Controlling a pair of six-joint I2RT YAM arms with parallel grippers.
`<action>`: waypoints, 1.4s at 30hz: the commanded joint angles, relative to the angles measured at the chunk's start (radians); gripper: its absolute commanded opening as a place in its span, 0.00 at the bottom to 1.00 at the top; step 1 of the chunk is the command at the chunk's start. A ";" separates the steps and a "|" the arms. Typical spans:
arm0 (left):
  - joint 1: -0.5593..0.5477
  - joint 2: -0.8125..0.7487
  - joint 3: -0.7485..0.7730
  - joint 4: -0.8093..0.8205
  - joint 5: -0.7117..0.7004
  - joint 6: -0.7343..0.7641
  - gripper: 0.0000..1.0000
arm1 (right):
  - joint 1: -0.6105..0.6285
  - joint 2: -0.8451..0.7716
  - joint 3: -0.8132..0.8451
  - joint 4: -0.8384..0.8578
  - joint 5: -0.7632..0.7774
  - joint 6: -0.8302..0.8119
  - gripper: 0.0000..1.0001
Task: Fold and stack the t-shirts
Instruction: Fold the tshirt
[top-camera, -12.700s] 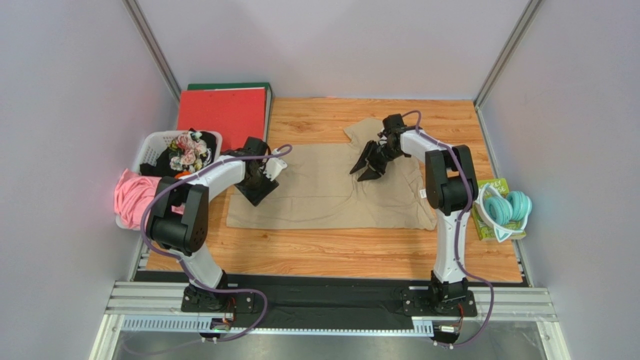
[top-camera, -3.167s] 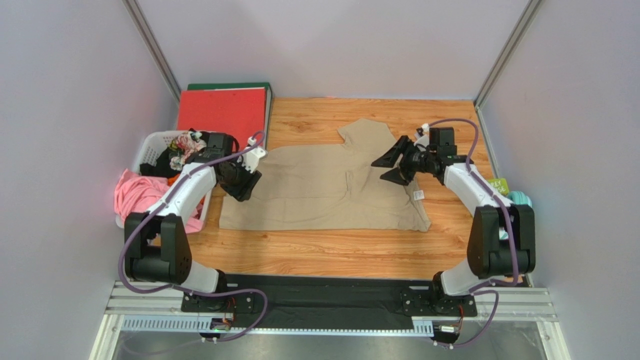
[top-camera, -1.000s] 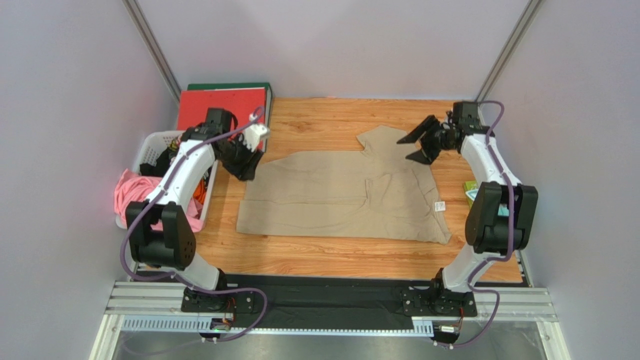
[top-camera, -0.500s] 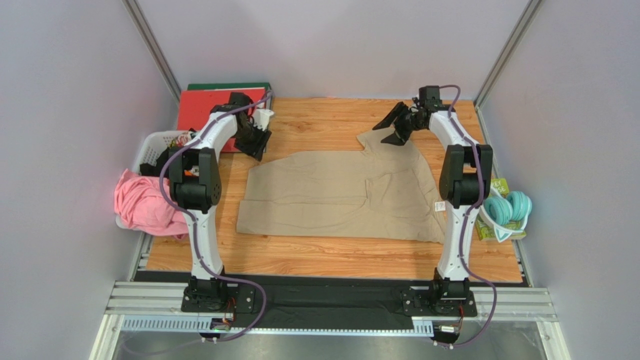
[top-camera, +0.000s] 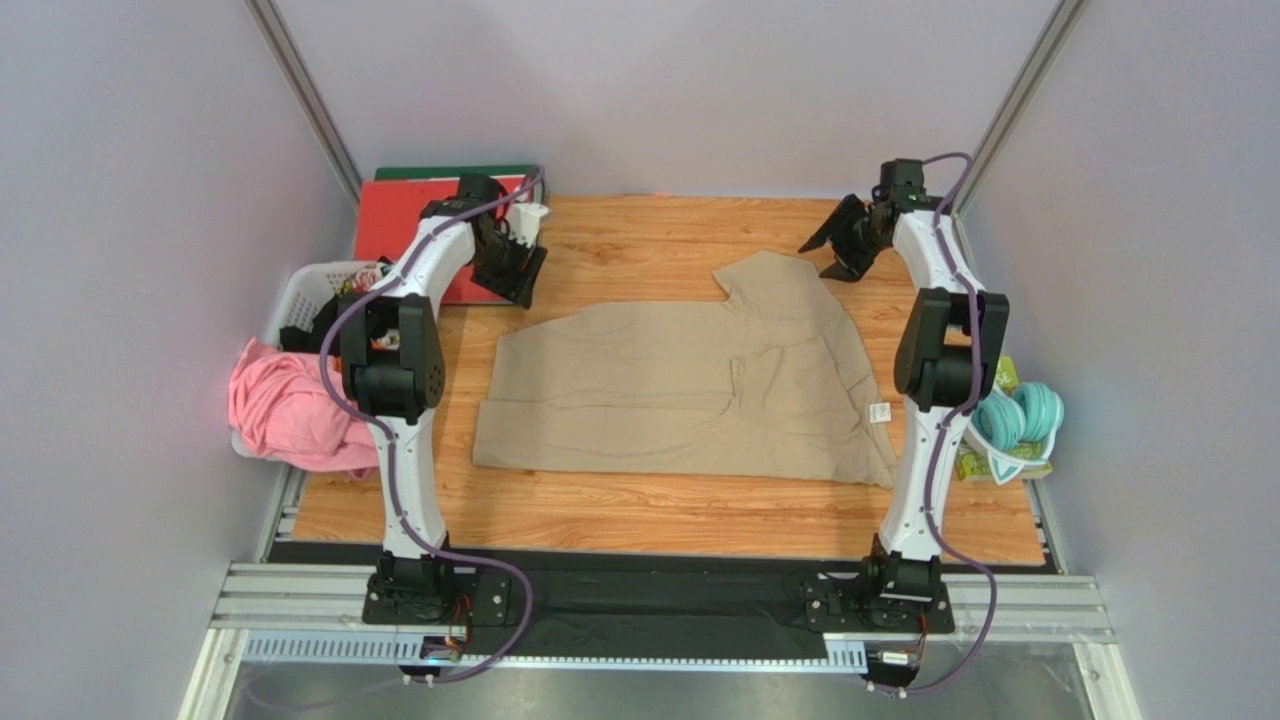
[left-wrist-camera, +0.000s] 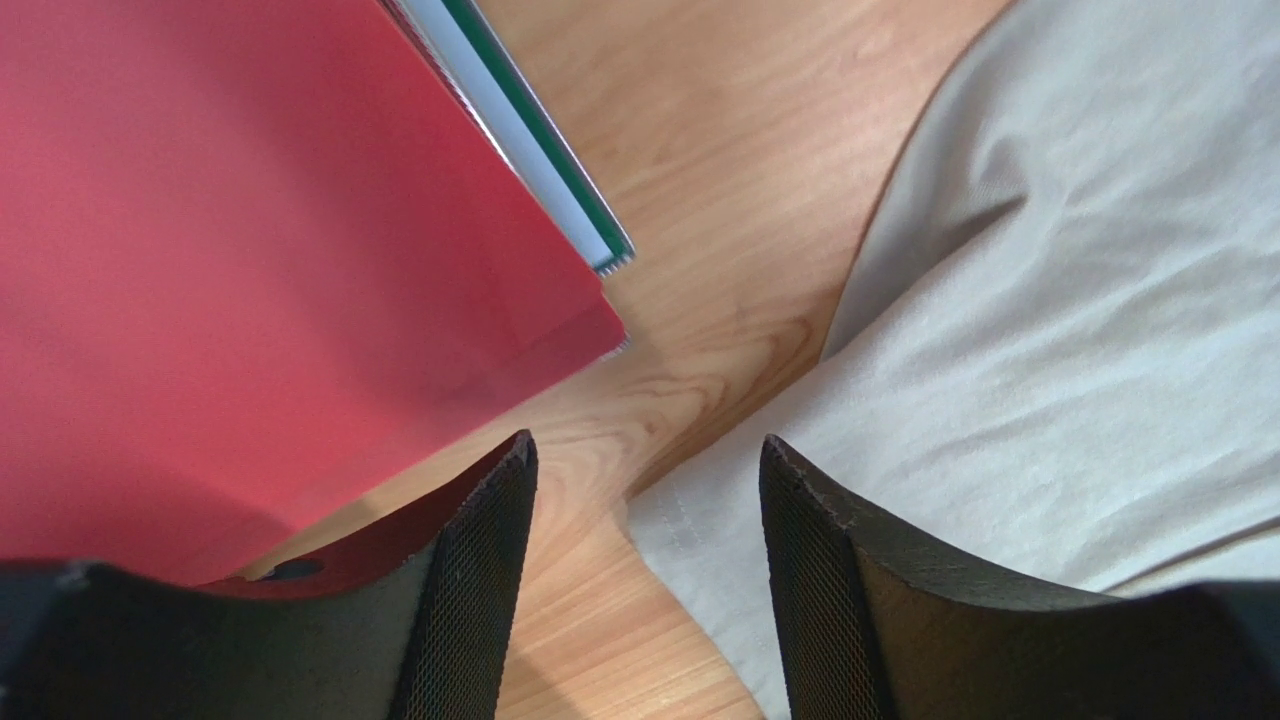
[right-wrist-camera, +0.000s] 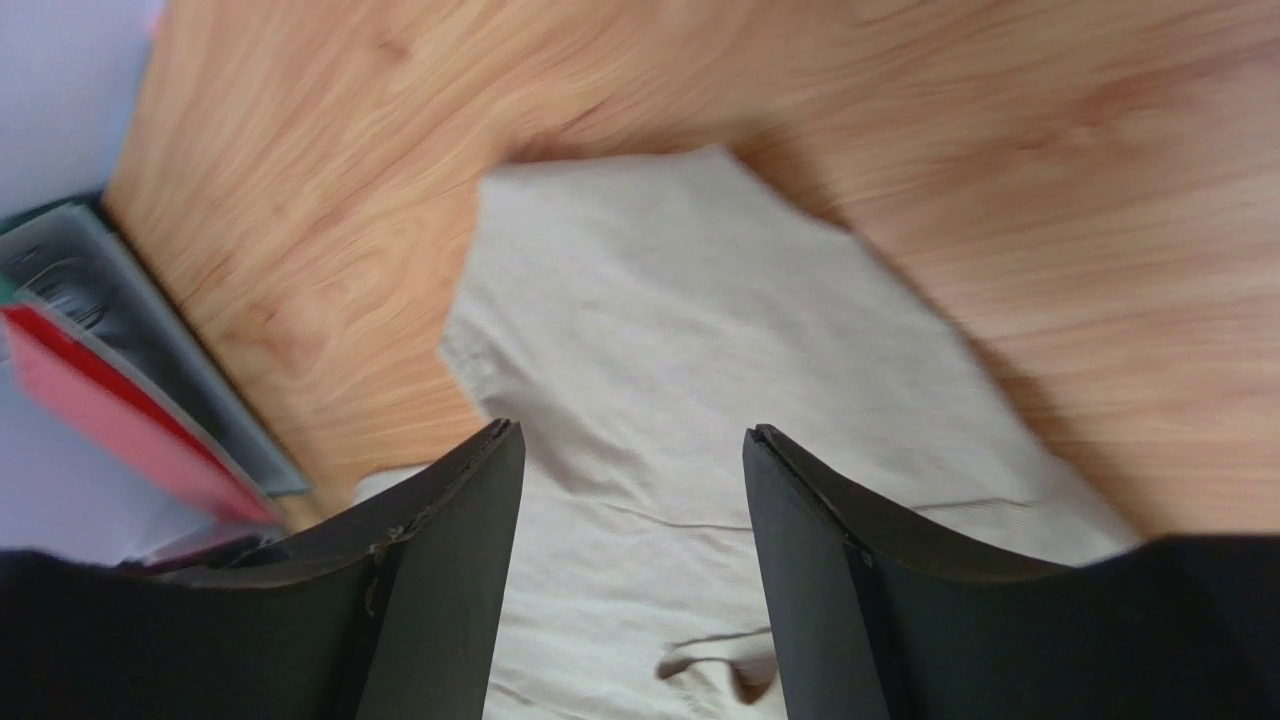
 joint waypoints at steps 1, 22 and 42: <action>0.006 -0.020 -0.073 -0.007 0.006 -0.006 0.64 | 0.003 -0.019 0.083 -0.095 0.217 -0.121 0.62; 0.021 0.092 0.042 -0.018 0.011 -0.037 0.68 | -0.031 0.213 0.301 -0.072 0.116 -0.121 0.62; 0.047 0.089 -0.021 -0.022 0.051 -0.020 0.61 | -0.043 0.276 0.247 0.045 -0.139 -0.012 0.61</action>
